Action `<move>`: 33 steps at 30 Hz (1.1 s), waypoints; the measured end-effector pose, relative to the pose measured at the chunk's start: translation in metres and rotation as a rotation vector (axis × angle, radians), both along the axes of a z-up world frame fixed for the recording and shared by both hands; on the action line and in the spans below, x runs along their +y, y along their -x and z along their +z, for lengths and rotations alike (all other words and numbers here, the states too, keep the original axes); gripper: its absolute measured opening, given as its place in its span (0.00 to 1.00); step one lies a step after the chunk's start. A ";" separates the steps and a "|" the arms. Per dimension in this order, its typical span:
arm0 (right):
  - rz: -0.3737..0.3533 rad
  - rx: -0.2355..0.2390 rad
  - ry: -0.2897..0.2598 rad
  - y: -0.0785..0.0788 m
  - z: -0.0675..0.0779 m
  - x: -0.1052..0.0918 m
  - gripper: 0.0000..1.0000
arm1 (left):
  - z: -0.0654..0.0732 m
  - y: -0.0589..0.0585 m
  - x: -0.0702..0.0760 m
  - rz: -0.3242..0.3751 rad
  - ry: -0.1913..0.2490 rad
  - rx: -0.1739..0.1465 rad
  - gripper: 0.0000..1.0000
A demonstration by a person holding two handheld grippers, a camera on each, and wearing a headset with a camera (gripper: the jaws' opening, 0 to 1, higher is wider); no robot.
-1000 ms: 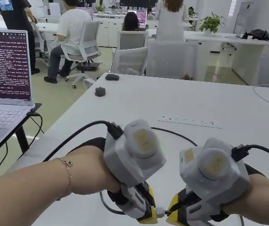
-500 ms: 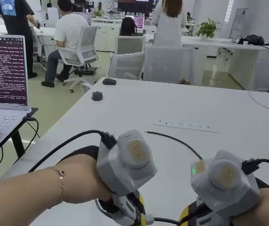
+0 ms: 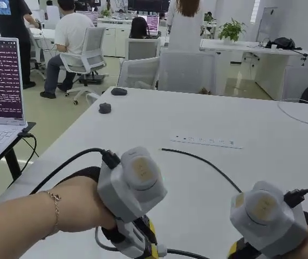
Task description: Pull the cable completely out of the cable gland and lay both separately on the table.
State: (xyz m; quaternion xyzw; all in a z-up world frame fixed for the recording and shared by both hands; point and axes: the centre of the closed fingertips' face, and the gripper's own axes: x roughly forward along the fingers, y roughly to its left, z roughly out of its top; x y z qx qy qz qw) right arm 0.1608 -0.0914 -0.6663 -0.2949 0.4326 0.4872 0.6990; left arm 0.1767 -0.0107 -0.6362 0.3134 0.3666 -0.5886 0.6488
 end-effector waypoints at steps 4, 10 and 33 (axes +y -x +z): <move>0.037 -0.043 -0.061 -0.003 0.018 0.034 0.26 | 0.002 -0.001 -0.003 0.010 0.006 0.000 0.16; 0.105 -0.087 -0.080 -0.009 0.027 0.058 0.04 | 0.007 0.003 -0.007 0.006 0.020 -0.006 0.16; -0.071 0.018 -0.091 -0.006 -0.011 -0.006 0.04 | 0.013 -0.006 0.004 0.075 0.069 0.030 0.16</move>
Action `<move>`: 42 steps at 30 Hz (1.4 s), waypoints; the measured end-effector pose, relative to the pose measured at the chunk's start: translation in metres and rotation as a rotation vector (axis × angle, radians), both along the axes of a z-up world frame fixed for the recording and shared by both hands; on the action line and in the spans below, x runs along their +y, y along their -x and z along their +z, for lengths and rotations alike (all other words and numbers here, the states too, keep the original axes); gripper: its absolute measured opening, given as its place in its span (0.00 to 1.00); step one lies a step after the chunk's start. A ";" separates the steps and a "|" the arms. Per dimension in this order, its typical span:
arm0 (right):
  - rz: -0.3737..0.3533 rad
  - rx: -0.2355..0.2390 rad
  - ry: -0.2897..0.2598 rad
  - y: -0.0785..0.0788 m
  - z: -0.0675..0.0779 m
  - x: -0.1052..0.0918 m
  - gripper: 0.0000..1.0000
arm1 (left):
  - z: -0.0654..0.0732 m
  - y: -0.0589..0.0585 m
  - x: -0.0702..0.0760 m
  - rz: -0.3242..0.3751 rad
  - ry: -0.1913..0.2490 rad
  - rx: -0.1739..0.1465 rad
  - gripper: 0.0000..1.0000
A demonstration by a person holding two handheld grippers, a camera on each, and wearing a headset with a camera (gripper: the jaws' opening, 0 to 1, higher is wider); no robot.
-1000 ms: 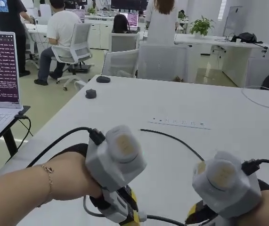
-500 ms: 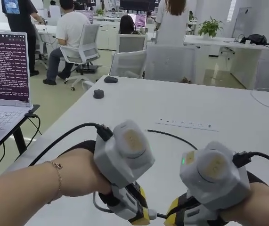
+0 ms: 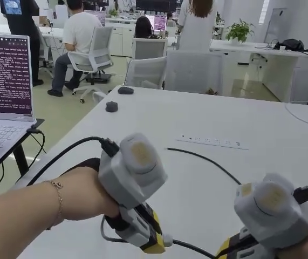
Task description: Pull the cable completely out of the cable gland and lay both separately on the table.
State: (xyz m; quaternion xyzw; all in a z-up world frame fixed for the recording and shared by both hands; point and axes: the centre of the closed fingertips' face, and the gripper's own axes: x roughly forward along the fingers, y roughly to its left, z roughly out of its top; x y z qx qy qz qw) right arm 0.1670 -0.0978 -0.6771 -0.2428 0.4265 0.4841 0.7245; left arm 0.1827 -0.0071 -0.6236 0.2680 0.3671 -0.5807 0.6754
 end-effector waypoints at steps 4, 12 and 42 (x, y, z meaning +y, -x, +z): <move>0.001 0.008 0.047 0.003 -0.010 -0.012 0.04 | 0.000 0.001 -0.001 -0.003 -0.004 -0.003 0.16; 0.111 -0.081 0.029 0.001 0.021 0.029 0.17 | 0.000 0.002 -0.007 -0.011 -0.012 -0.016 0.16; 0.011 -0.072 0.100 -0.002 -0.003 -0.008 0.03 | -0.005 0.001 0.001 -0.017 -0.053 -0.052 0.17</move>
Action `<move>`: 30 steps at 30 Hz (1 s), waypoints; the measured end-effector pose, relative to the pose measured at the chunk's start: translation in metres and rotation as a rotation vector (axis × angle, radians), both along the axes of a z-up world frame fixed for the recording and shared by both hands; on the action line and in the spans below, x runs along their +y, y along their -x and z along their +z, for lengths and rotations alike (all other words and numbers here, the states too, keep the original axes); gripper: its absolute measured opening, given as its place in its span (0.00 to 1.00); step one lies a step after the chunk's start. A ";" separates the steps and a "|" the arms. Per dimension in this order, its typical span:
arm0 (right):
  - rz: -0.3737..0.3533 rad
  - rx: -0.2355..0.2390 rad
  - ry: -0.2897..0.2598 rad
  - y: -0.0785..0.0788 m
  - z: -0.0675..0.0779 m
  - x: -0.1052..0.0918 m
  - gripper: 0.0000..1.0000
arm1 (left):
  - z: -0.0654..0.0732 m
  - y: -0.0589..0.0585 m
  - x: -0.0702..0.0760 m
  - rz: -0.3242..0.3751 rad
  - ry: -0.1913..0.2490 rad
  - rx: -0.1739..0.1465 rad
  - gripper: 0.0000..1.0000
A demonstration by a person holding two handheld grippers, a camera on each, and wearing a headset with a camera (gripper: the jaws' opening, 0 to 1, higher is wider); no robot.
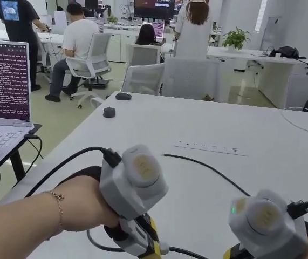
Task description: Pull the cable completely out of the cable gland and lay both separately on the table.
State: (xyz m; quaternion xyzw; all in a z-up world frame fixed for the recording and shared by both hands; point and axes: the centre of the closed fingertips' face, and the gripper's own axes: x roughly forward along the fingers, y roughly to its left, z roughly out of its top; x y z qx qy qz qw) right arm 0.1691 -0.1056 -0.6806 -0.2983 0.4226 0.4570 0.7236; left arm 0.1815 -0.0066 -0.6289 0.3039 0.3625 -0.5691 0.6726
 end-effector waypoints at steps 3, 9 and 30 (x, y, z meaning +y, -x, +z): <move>0.001 0.014 0.012 0.002 -0.001 -0.001 0.03 | 0.000 0.000 0.001 -0.005 -0.004 -0.006 0.17; 0.073 -0.015 -0.064 0.002 0.025 0.042 0.15 | -0.001 0.002 0.000 -0.009 -0.014 -0.005 0.16; 0.159 -0.023 -0.085 0.002 0.031 0.073 0.03 | -0.004 0.008 -0.003 -0.031 -0.023 -0.006 0.16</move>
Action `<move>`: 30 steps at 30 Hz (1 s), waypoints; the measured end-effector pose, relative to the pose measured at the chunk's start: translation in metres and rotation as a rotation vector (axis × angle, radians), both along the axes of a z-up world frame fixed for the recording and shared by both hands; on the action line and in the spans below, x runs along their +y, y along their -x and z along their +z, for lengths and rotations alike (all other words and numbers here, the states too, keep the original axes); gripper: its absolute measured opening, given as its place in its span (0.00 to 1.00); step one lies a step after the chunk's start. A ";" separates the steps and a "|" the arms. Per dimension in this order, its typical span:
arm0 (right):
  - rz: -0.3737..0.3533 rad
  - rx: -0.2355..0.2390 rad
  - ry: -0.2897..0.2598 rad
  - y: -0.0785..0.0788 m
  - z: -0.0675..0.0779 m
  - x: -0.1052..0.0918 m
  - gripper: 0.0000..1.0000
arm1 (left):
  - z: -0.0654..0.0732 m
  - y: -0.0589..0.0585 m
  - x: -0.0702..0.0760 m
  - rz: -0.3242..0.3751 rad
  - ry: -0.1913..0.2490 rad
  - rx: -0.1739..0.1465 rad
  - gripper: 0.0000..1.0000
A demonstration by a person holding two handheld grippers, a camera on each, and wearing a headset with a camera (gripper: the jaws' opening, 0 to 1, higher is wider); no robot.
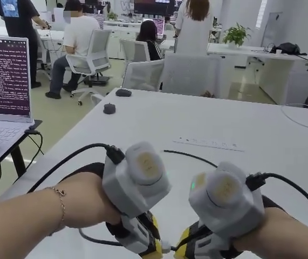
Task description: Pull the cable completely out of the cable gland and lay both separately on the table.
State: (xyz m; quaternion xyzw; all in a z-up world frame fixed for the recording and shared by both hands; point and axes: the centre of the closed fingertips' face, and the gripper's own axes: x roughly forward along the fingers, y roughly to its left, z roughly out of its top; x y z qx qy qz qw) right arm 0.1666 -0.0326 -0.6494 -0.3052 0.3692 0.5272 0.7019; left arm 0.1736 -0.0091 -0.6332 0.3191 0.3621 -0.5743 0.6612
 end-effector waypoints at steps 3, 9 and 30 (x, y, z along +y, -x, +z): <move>-0.033 0.016 -0.009 0.001 -0.003 -0.011 0.03 | 0.001 0.000 -0.002 0.011 0.016 0.012 0.16; -0.093 0.040 0.030 0.002 -0.014 -0.043 0.03 | -0.002 0.002 -0.001 0.008 0.005 0.016 0.16; -0.048 -0.062 -0.052 0.010 0.030 0.022 0.20 | 0.025 0.012 0.007 -0.037 0.045 -0.173 0.17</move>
